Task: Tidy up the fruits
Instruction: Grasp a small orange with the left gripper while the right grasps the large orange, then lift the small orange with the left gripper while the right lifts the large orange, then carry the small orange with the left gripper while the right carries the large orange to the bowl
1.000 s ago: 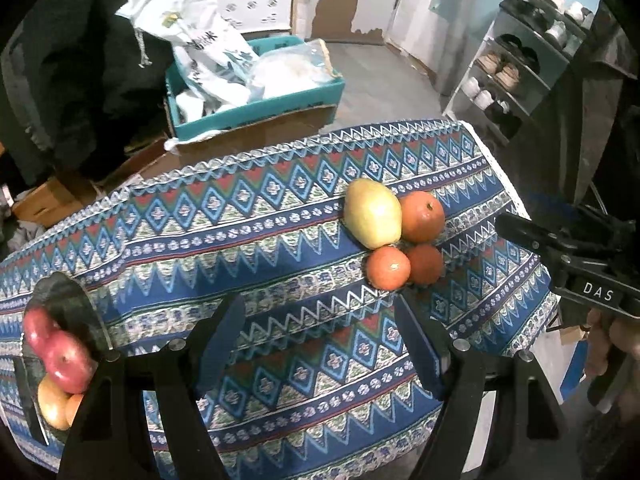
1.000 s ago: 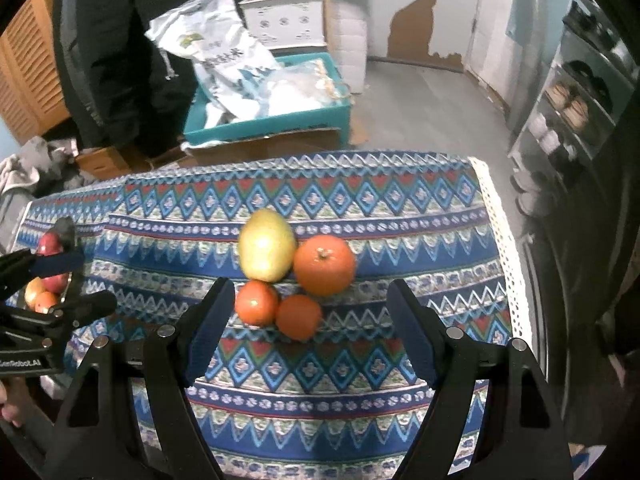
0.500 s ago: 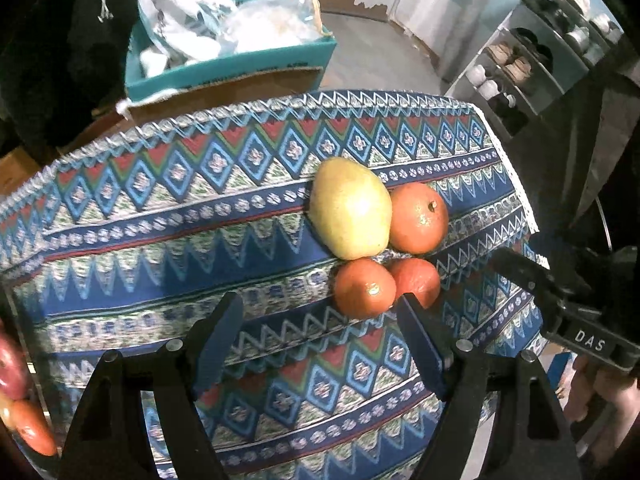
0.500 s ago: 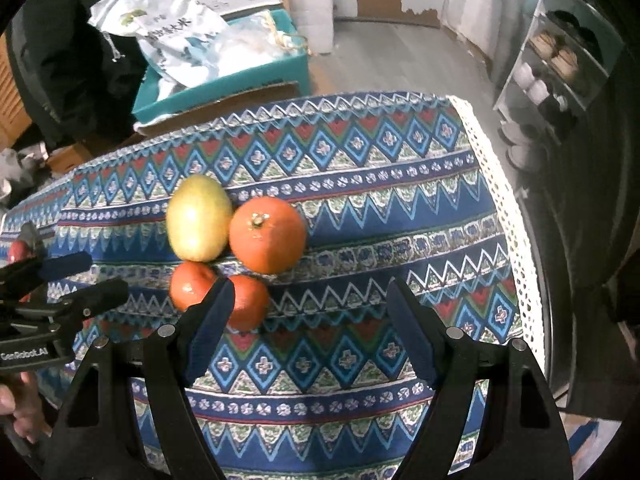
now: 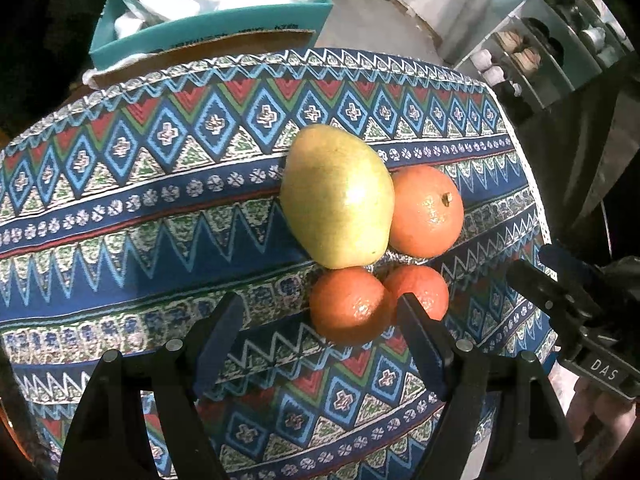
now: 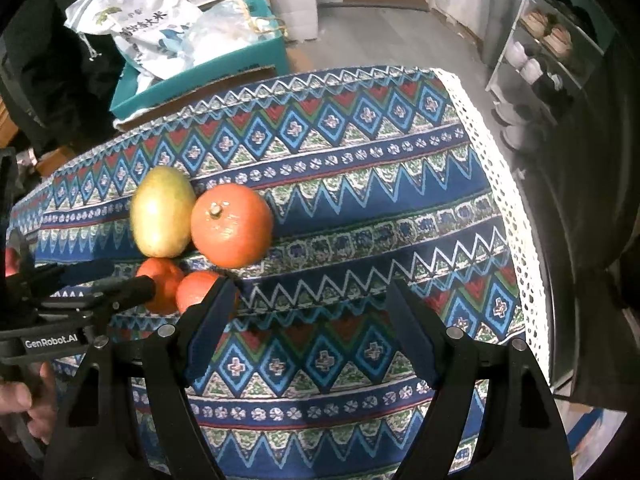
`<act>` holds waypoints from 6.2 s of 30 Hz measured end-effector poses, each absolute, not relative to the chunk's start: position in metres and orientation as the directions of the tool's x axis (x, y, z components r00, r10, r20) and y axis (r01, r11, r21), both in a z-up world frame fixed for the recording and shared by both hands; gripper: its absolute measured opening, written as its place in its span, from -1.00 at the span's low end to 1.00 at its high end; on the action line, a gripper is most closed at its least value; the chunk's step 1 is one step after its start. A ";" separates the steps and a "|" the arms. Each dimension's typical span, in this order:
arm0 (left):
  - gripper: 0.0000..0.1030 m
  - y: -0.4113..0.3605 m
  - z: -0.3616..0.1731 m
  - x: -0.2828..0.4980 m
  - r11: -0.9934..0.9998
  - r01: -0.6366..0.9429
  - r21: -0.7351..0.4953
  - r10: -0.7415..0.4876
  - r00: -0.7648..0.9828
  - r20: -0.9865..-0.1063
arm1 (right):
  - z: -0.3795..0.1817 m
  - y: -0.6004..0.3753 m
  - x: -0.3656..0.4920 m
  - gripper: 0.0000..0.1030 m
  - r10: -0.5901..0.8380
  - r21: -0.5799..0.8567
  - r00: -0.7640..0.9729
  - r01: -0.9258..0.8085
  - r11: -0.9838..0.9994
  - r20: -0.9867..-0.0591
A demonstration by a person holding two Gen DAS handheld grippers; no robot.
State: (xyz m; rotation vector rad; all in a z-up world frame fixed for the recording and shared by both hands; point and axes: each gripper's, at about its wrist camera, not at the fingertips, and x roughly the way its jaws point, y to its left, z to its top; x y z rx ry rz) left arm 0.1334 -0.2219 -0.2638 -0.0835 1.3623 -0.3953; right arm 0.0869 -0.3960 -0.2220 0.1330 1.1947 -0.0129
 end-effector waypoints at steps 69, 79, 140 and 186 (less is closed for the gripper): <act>-0.05 -0.167 -0.274 0.143 0.932 0.300 -0.203 -0.282 0.251 -0.926 | -0.264 -0.352 0.141 0.23 0.198 0.163 0.347 -0.126 0.978 -0.917; -0.05 -0.161 -0.245 0.134 0.930 0.303 -0.208 -0.300 0.297 -0.906 | -0.237 -0.359 0.132 0.23 0.166 0.136 0.420 -0.100 0.986 -0.892; -0.05 -0.032 -0.081 0.042 0.942 0.243 -0.232 -0.333 0.573 -0.749 | -0.050 -0.214 0.058 0.23 0.428 0.204 0.608 -0.404 0.892 -0.669; -0.05 0.159 -0.166 0.036 0.942 -0.140 -0.304 -0.191 0.519 -0.833 | -0.136 0.004 0.117 0.23 0.528 0.282 0.310 -0.581 0.763 -0.790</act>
